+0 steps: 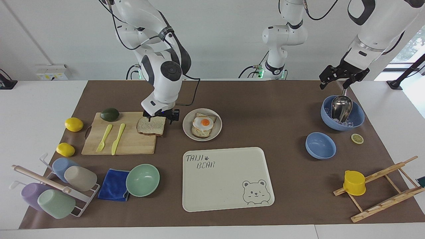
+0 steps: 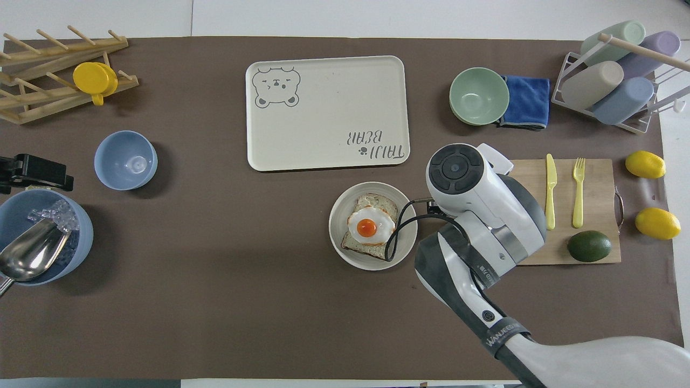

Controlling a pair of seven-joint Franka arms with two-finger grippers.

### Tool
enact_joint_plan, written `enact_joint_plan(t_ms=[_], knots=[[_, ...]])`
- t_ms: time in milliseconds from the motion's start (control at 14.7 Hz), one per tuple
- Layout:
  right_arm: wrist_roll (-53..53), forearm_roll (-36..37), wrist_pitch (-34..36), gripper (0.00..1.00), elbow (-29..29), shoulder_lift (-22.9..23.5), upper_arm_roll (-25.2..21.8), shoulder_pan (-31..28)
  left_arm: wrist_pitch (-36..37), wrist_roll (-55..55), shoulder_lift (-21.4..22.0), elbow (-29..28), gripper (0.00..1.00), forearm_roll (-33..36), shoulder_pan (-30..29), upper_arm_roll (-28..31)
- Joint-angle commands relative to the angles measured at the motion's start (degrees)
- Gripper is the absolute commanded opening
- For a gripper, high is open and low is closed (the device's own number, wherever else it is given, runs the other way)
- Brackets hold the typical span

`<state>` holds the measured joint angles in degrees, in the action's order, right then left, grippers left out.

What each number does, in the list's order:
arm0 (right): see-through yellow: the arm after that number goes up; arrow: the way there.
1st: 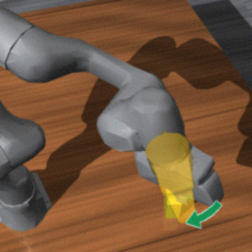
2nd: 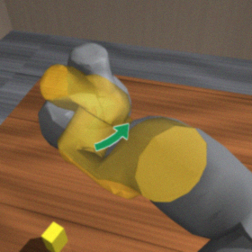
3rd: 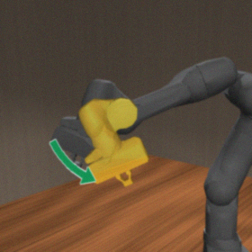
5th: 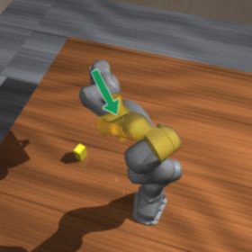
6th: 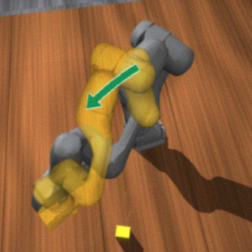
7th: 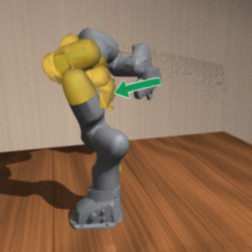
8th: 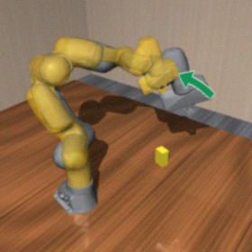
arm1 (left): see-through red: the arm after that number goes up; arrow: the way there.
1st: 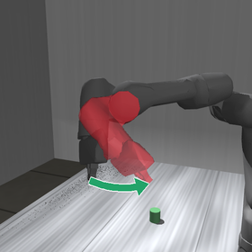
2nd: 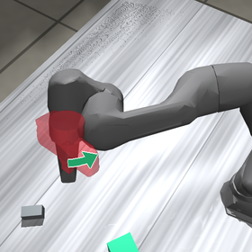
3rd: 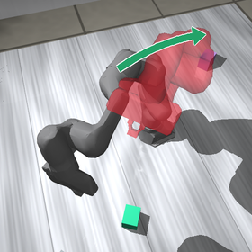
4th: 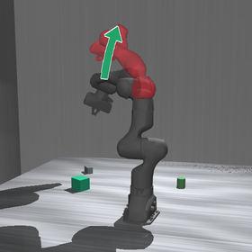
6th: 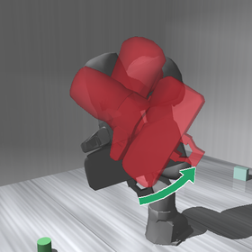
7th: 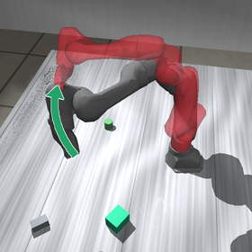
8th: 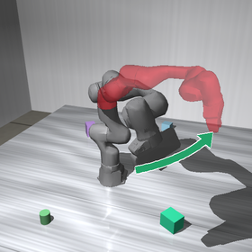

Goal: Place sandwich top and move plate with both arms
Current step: 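Carry the bread slice over the plate and lower it onto the egg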

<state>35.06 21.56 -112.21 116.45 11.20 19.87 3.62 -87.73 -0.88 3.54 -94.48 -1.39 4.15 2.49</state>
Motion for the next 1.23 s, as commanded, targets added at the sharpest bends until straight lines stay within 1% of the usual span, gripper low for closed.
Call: enact_joint_plan(t_ms=[0, 272, 817, 885, 1089, 1157], knots=[[2.11, 1.56, -4.05, 1.0, 3.59, 0.14, 0.69, -0.89, 0.9, -0.17, 0.59, 0.0, 1.0, 0.69, -0.28, -0.12], [2.2, 2.17, -8.28, 1.0, 7.29, 0.14, 0.61, -1.5, 0.9, -0.17, 0.59, -0.09, 1.0, 0.69, -0.37, -0.11], [2.03, 8.68, -8.2, 1.0, 9.41, 0.23, 0.61, -1.68, 0.9, -0.17, 0.59, -0.09, 1.0, 0.78, -0.37, -0.2], [1.94, 8.77, -7.94, 0.95, 9.41, 0.32, 0.61, -1.68, 0.9, -0.17, 0.59, -0.09, 1.0, 0.78, -0.37, -0.2], [1.94, 9.03, -7.67, 0.63, 9.41, 0.23, 0.61, -1.68, 0.9, -0.17, 0.59, -0.09, 1.0, 0.78, -0.28, -0.11], [2.03, 9.03, -7.59, 0.49, 9.41, 0.32, 0.69, -1.68, 0.9, -0.17, 0.59, 0.0, 1.0, 0.78, -0.28, -0.11]])
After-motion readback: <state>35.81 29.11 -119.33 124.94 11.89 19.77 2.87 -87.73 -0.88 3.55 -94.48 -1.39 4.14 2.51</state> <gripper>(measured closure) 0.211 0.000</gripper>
